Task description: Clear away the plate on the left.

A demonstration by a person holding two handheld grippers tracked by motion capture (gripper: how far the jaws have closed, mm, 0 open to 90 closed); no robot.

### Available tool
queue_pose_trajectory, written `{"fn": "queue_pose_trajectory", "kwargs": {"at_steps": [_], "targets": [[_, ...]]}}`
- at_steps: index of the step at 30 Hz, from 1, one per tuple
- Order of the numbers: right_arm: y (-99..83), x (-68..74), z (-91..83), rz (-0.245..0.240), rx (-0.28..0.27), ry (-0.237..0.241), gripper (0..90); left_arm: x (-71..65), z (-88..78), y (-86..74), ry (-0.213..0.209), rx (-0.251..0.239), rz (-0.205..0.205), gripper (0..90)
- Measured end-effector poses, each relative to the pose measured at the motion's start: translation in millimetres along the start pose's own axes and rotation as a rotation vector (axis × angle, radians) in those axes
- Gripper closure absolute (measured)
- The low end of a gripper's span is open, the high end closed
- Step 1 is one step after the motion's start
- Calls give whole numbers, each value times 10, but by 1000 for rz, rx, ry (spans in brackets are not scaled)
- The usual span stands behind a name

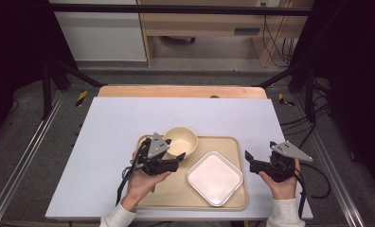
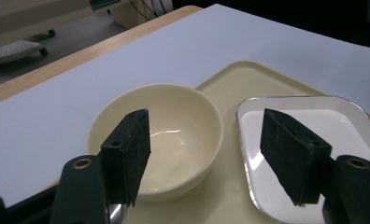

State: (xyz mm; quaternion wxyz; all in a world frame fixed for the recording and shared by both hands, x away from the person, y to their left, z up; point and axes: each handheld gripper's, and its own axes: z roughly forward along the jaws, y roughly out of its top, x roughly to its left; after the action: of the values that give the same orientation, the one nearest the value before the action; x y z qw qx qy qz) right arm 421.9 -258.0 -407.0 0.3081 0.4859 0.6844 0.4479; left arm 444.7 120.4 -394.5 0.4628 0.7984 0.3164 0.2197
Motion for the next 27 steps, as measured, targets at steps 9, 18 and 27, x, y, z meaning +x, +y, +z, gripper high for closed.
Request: {"fn": "queue_pose_trajectory", "kwargs": {"at_steps": [9, 18, 27], "targets": [[-4, -8, -8, 4, 1, -3, 46, 369, -294, -195, 69, -41, -60, 275], [-35, -34, 16, 11, 12, -13, 46, 654, -517, -462, 135, -50, -113, 270], [-53, -42, 38, 16, 23, -10, 45, 798, -668, -654, 176, -68, -146, 263]]}}
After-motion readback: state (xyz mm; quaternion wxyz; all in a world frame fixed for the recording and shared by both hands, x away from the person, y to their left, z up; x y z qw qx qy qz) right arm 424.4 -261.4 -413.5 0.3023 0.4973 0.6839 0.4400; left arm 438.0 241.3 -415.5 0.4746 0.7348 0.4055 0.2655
